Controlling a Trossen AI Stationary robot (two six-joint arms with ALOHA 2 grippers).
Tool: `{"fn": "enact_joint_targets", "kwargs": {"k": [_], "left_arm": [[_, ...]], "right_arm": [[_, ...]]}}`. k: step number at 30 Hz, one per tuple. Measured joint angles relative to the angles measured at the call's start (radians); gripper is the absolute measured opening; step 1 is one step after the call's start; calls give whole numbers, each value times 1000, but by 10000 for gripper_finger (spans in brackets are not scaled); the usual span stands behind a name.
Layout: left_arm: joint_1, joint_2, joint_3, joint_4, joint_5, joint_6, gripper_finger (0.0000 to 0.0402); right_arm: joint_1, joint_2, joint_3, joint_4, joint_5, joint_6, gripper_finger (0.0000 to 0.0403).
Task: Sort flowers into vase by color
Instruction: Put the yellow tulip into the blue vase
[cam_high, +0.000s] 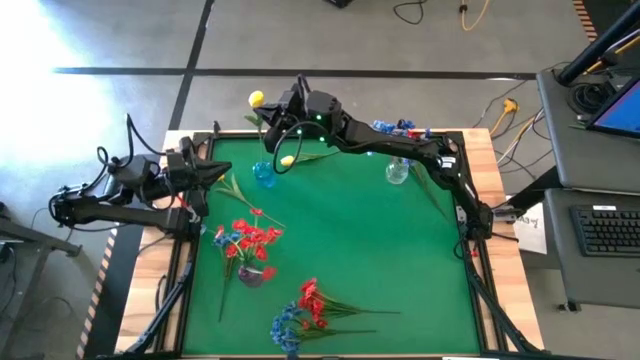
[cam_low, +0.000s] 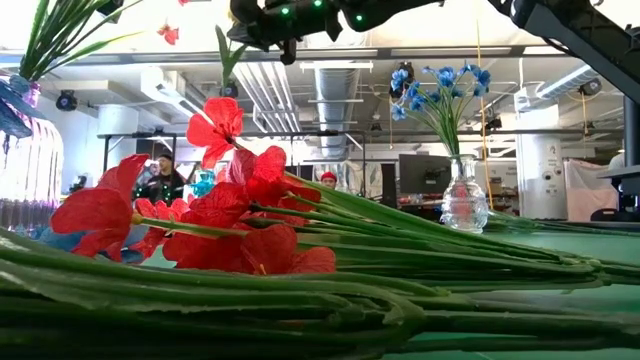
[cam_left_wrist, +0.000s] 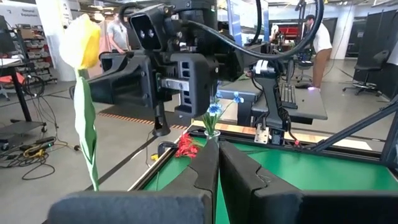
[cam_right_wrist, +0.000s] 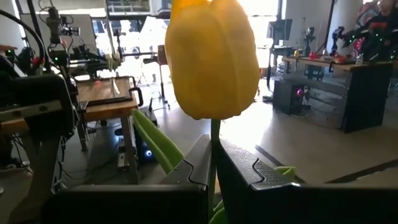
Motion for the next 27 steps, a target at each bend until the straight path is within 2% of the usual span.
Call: {"fn": "enact_joint_targets", "kwargs": {"k": [23,27], "left_arm": [[0,8,0,-17,0,-27,0],[0,8,0,-16,1,-32,0]], "right_arm": [[0,4,-32,-11,-7,-8,14],[0,4,-32,-39,-10,-10,36]]}}
